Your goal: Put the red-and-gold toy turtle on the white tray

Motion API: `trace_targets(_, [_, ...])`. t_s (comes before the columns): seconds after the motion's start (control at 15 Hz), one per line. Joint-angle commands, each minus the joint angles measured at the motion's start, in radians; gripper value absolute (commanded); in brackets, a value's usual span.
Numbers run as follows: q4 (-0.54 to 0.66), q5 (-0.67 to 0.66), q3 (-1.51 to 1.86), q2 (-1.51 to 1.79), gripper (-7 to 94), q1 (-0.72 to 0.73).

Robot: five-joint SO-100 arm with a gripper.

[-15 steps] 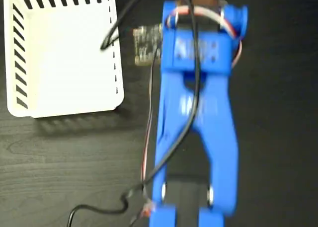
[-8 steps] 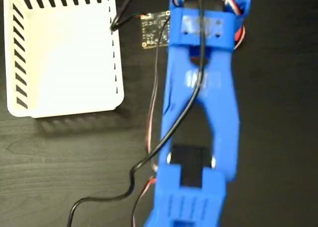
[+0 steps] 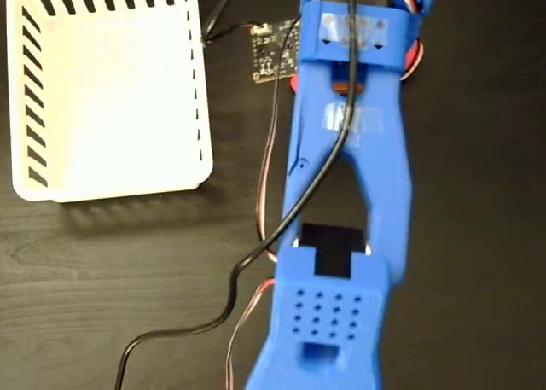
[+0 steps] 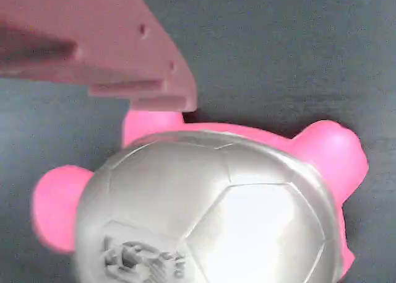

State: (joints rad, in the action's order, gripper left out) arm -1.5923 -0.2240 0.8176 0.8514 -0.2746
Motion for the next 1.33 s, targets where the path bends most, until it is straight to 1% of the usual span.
trace_targets(0.0, [-0.048,0.011,-0.135,-0.008,65,-0.008])
trace_targets(0.27, [-0.051,0.028,-0.204,-0.071,65,-0.017])
trace_targets(0.93, [-0.037,0.02,-0.285,-0.192,65,-0.026])
trace_targets(1.13, [-0.035,0.023,-0.301,-0.199,54,-0.028])
trace_targets(1.2, [-0.035,0.037,-0.31,-0.201,46,-0.031])
trace_targets(1.27, [-0.029,0.054,-0.311,-0.198,33,-0.037])
